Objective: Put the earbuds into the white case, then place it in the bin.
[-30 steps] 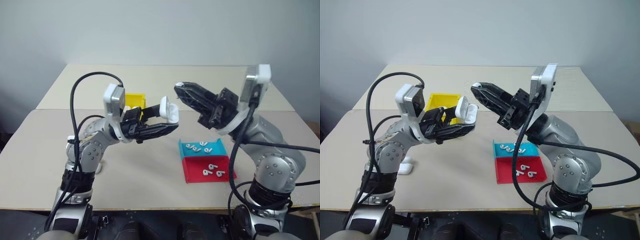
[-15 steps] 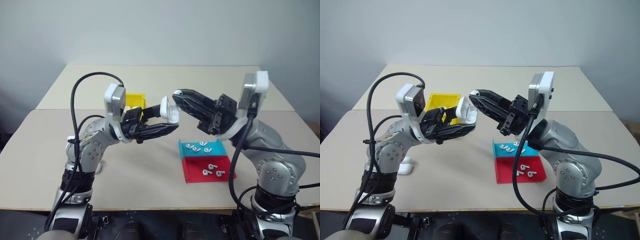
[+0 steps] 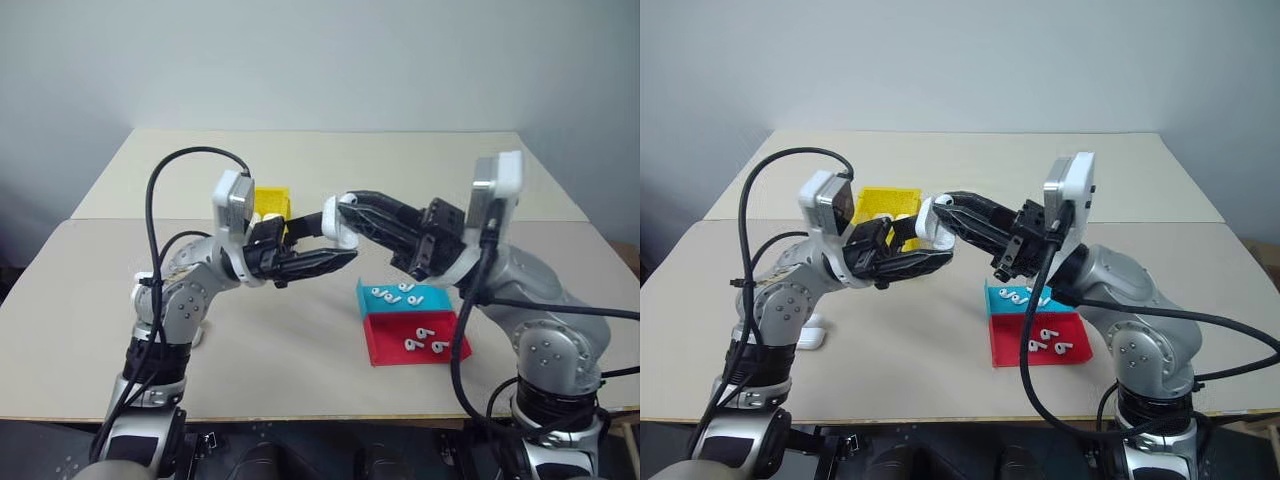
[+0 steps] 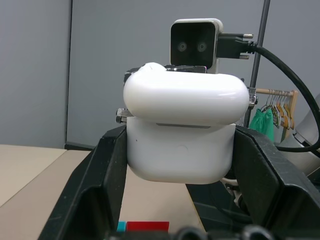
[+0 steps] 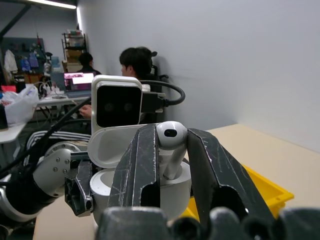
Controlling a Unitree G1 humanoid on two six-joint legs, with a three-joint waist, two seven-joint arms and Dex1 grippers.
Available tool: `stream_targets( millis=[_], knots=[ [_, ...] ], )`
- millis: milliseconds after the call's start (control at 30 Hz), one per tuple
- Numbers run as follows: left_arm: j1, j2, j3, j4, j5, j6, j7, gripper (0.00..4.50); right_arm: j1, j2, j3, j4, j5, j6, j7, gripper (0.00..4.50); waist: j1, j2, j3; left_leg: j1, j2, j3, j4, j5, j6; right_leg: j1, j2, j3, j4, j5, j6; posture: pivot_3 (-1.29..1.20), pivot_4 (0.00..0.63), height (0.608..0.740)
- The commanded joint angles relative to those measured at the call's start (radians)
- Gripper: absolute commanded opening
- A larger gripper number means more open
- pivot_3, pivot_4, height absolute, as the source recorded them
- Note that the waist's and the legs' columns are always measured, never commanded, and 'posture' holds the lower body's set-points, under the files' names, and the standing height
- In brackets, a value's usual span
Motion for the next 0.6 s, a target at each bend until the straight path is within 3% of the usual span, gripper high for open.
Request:
stream_targets(
  millis=[33,233,600],
  knots=[
    [-0.019,-0.006,0.021,-0.024,-0.013,-0.009,-0.004,2.83,0.005,-0.03,0.025,-0.023,-0.025,-0.03,0.015,0.62,0.0,0.0,0.0,0.0,0.0,0.0,0.0,0.0,0.0,0.0,0.0,0.0,0.0,0.0,0.0,0.0,0.15,0.74],
    [-0.011,-0.005,0.027,-0.032,-0.013,-0.013,-0.002,2.83,0.006,-0.059,0.056,-0.006,-0.058,-0.065,0.03,0.62,0.0,0.0,0.0,0.0,0.0,0.0,0.0,0.0,0.0,0.0,0.0,0.0,0.0,0.0,0.0,0.0,0.15,0.74],
    [-0.01,-0.013,0.038,-0.023,0.0,-0.031,0.002,2.83,0.007,-0.101,0.077,0.007,-0.069,-0.094,0.07,4.33,0.001,0.0,0.0,0.0,0.0,0.0,0.0,0.0,0.0,0.0,0.0,0.0,0.0,0.0,0.0,0.0,0.15,0.74]
  ],
)
